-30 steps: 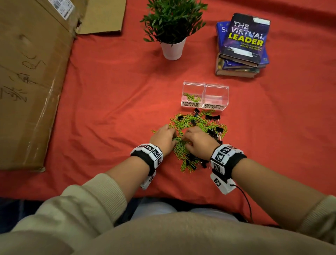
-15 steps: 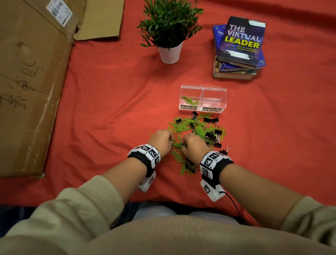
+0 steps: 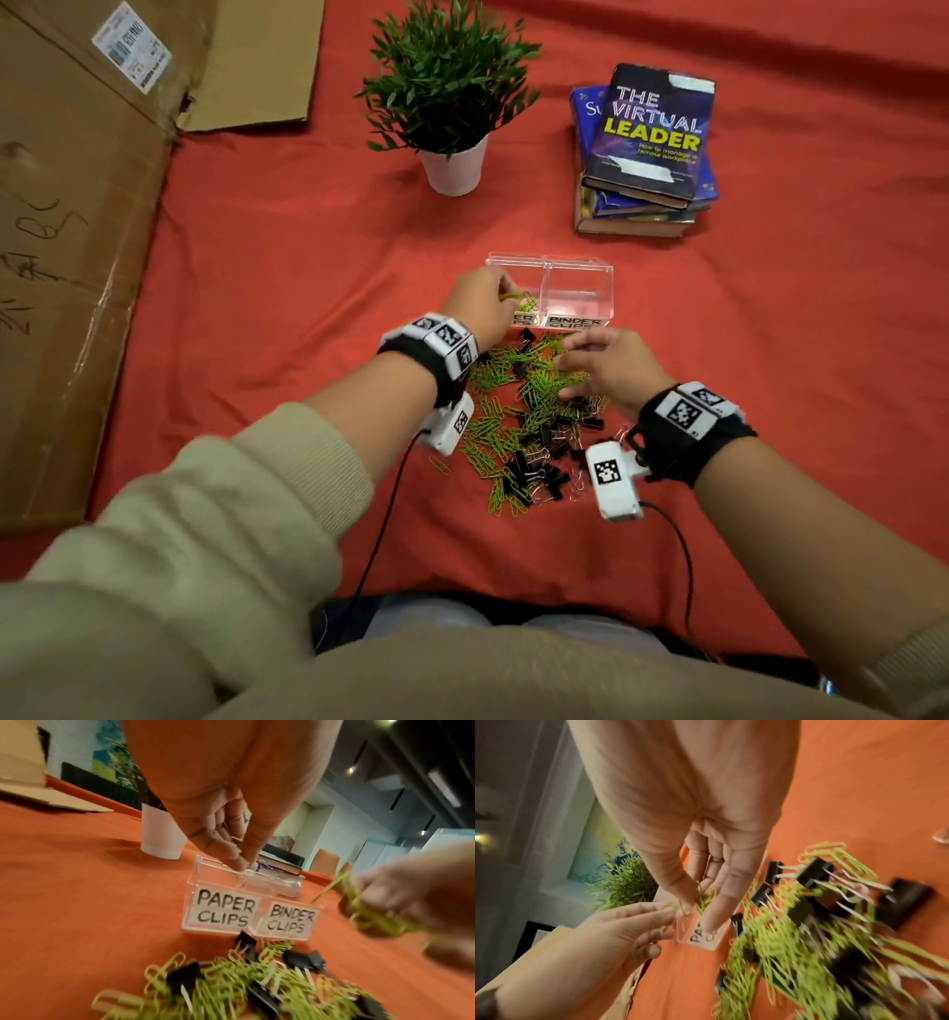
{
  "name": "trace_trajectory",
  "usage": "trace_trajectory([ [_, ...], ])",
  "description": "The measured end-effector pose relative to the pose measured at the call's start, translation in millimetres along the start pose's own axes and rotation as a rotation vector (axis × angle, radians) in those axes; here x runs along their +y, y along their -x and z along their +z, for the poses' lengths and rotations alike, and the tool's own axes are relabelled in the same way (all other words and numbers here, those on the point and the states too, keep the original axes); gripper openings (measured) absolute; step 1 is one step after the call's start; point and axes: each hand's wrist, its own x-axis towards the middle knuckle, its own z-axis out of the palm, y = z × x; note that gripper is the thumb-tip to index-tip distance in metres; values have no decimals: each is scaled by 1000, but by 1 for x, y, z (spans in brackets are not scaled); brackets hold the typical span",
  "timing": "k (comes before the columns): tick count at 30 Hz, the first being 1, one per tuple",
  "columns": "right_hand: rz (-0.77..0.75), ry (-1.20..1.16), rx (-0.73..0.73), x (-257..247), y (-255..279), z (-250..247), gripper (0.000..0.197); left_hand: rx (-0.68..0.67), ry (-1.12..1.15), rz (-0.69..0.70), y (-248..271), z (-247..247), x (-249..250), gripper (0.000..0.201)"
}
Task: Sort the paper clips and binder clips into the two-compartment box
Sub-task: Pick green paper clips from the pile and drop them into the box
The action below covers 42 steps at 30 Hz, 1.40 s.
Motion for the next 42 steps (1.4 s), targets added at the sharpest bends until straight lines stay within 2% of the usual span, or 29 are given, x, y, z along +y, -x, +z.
trace_trajectory([
  [3,-62,87,28,-19,-12,-9,12,-46,-151,5,-22,4,4,10],
  [7,-188,326,82,-42,-33,-5,14,-99,-277,2,-26,11,-1,19],
  [10,-265,479,149,-53,-53,9,18,-31,-192,29,-13,9,-10,24],
  [12,-293,588,189,-56,-63,21,15,48,-123,25,5,3,-21,24],
  [14,-318,709,203,-58,-67,30,6,55,-127,-14,26,-3,-39,20],
  [17,-341,900,197,-58,-67,41,26,-23,-170,-152,58,-5,-76,18],
  [19,-420,1006,195,-51,-59,48,31,-42,-175,-223,75,-2,-96,22],
  [21,-502,1067,91,-33,-47,60,30,-54,-176,-256,88,5,-108,30],
  [24,-529,1226,-168,5,-37,79,38,-72,-158,-261,99,15,-111,49],
  [26,-537,1345,-235,26,-35,86,43,-104,-161,-232,102,21,-108,59],
  [28,-554,1425,-228,39,-35,87,43,-149,-214,-197,104,25,-105,64],
  [31,-532,1421,-184,47,-36,83,34,-185,-311,-146,106,29,-100,60],
  [37,-499,1274,-187,46,-32,68,24,-214,-350,-70,103,32,-94,46],
  [42,-340,1007,-159,20,-20,55,19,-222,-402,-21,99,34,-87,22],
])
